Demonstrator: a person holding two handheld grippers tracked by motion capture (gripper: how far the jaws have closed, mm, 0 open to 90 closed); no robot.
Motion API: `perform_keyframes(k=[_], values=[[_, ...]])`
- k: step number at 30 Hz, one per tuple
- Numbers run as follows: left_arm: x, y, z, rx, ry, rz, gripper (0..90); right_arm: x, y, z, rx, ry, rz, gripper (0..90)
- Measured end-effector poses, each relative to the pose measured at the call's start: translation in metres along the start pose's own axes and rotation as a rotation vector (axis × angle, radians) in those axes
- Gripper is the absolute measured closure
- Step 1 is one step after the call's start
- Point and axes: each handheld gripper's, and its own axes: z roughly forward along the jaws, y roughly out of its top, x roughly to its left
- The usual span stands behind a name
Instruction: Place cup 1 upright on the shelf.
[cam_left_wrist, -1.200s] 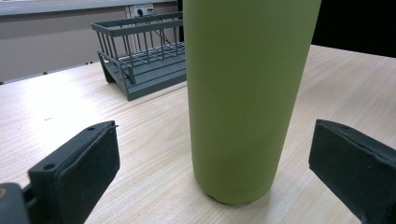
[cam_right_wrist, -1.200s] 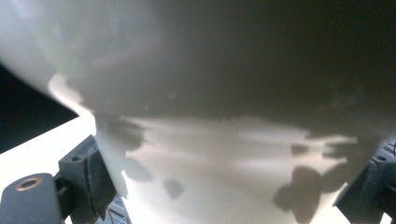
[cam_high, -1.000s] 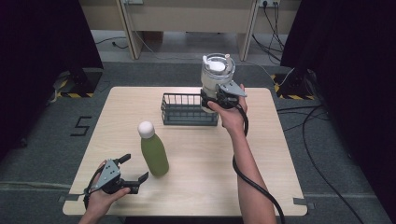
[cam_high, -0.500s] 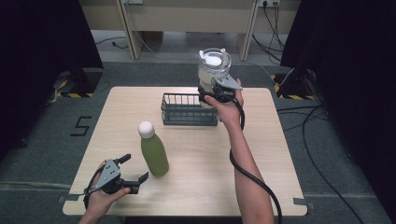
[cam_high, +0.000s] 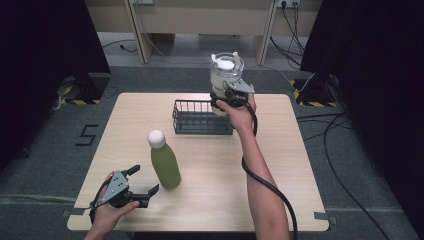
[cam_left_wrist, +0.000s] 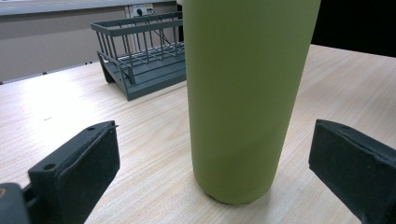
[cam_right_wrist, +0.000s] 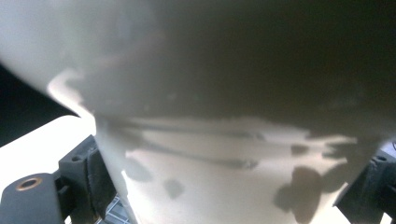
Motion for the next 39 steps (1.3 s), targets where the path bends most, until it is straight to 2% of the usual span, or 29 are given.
perform_keyframes(k=[11,18,39], values=[[0.000,0.000,0.000,0.001,-0.004,0.004,1.1,0.001,-0.009,0.014,0.026,-0.005,0.009,11.1],[-0.001,0.000,0.001,0.002,-0.006,0.006,1.1,-0.002,-0.014,0.017,0.040,-0.010,0.022,11.1],[-0.001,0.000,0.001,0.005,-0.008,0.007,1.1,-0.001,-0.038,0.027,0.086,-0.019,0.010,11.1]])
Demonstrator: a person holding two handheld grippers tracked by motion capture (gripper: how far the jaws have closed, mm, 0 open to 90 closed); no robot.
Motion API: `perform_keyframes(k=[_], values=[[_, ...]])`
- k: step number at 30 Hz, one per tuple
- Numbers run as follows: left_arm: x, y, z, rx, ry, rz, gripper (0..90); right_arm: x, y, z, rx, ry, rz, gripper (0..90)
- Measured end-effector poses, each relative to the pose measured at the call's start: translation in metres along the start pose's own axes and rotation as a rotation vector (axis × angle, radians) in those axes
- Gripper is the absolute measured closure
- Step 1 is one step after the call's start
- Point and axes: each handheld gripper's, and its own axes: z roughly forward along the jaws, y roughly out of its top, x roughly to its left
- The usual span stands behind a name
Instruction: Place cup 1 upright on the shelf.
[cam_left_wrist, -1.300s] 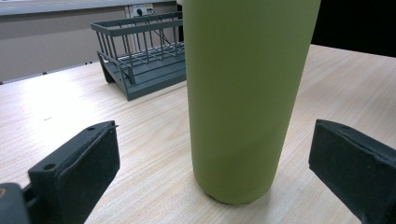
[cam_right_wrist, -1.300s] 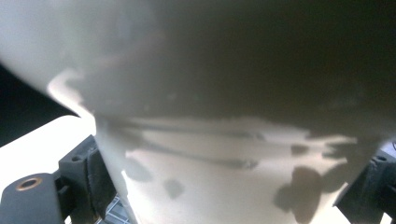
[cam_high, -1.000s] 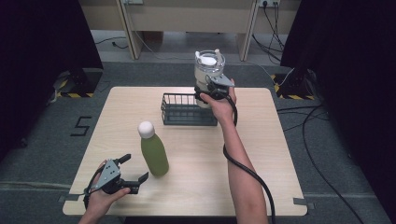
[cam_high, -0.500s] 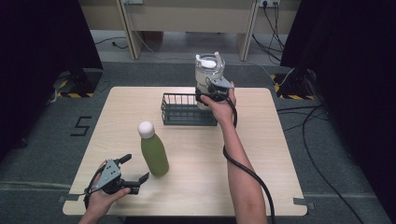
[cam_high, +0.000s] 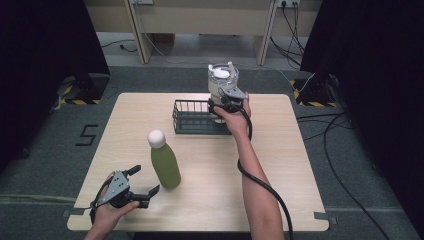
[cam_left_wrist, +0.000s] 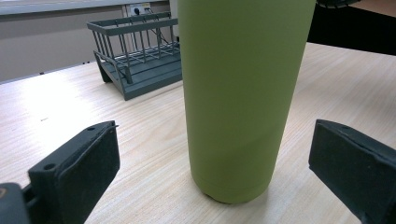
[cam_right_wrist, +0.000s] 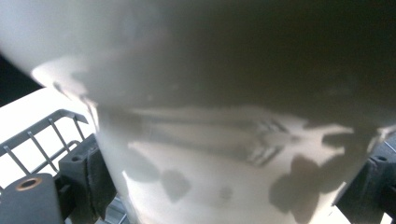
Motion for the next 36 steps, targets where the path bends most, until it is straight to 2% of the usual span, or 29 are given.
perform_keyframes(k=[12,22,30,33,36], values=[[0.000,0.000,0.000,0.000,-0.001,0.000,1.1,0.003,-0.010,0.005,0.017,-0.004,-0.010,11.0],[0.000,0.000,0.000,0.003,-0.002,0.003,1.1,0.004,-0.012,0.005,0.004,-0.012,-0.009,10.9],[-0.001,0.000,0.000,0.009,-0.002,0.007,1.2,0.006,-0.015,0.004,-0.010,-0.009,-0.042,9.9],[-0.002,0.000,0.000,0.011,-0.006,0.009,1.2,0.006,-0.015,0.002,-0.011,-0.014,-0.078,6.1],[-0.002,0.000,0.001,0.012,-0.005,0.009,1.3,0.005,-0.014,-0.002,-0.017,-0.010,-0.087,3.3]])
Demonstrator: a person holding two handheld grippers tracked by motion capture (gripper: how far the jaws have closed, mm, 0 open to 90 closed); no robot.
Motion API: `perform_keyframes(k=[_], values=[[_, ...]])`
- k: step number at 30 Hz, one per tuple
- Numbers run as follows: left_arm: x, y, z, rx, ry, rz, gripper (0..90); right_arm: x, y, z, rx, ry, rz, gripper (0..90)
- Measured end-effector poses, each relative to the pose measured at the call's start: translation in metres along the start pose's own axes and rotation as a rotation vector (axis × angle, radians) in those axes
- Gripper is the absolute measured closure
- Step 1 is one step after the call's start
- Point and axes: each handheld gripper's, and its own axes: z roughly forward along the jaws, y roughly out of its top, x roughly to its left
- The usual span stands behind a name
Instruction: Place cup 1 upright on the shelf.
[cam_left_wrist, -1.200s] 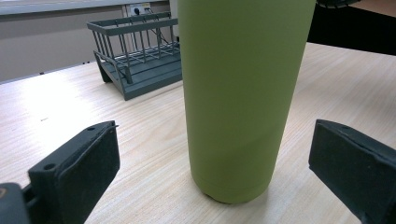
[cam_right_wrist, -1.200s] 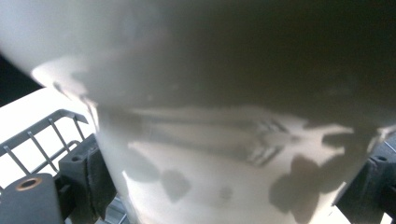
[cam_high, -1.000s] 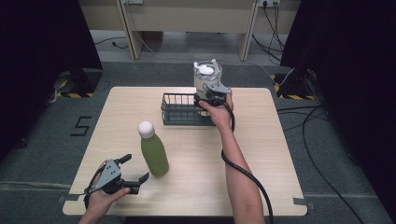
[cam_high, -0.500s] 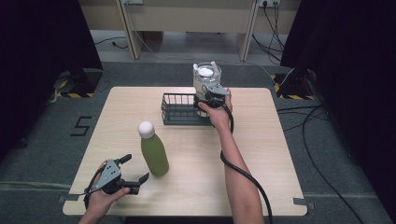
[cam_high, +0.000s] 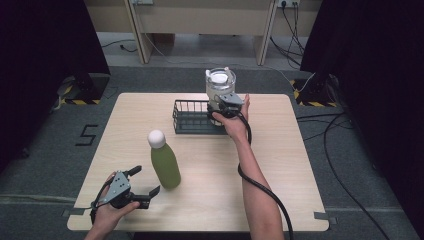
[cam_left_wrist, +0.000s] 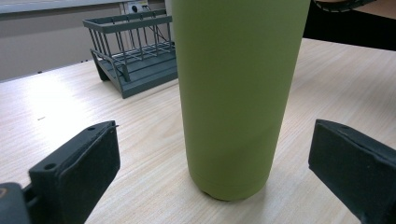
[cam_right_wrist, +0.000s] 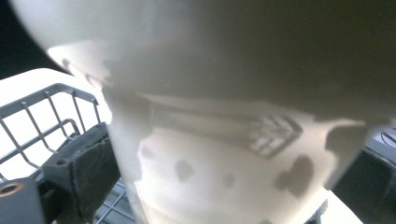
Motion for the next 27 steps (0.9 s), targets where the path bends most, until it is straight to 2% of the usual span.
perform_keyframes(k=[5,15,27], values=[[0.000,0.000,0.000,0.000,0.003,0.000,1.2,-0.002,-0.002,-0.007,0.003,0.016,0.003,1.0],[0.000,0.000,-0.001,-0.003,0.010,0.000,1.2,-0.003,-0.005,-0.024,0.002,0.044,0.016,2.4],[-0.001,0.001,-0.001,-0.005,0.014,0.003,1.2,-0.008,-0.005,-0.053,-0.017,0.038,0.019,3.4]])
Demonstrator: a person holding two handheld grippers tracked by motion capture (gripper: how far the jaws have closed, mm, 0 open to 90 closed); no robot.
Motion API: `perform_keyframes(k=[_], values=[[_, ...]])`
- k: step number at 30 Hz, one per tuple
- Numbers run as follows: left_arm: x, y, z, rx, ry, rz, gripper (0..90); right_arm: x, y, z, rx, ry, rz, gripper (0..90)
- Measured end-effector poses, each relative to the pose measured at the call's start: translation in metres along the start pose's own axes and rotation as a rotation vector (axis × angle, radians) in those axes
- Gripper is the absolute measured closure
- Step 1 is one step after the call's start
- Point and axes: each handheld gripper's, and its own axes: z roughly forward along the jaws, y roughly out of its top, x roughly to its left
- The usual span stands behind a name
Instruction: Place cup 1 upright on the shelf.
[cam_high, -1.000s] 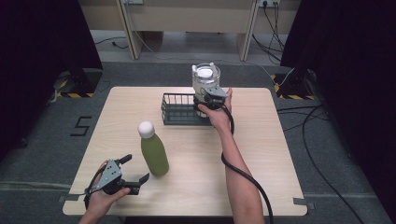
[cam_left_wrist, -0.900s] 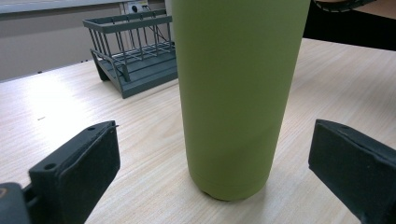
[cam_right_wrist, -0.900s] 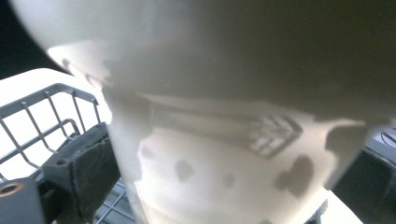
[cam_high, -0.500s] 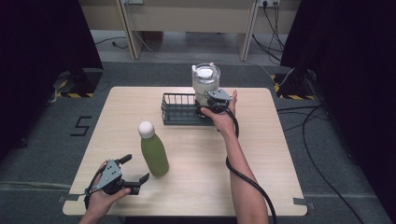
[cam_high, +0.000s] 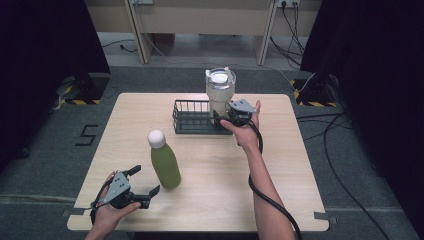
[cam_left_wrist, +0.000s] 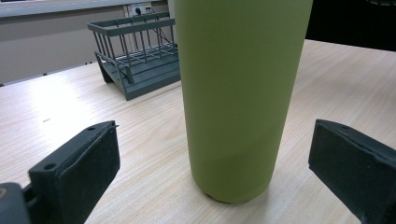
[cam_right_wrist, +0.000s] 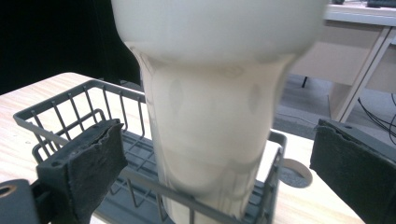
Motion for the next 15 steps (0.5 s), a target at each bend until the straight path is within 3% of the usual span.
perform_keyframes(k=[15], values=[[-0.001,0.000,0.000,-0.002,0.000,0.001,0.7,-0.010,-0.016,-0.036,0.000,-0.020,0.028,5.6]])
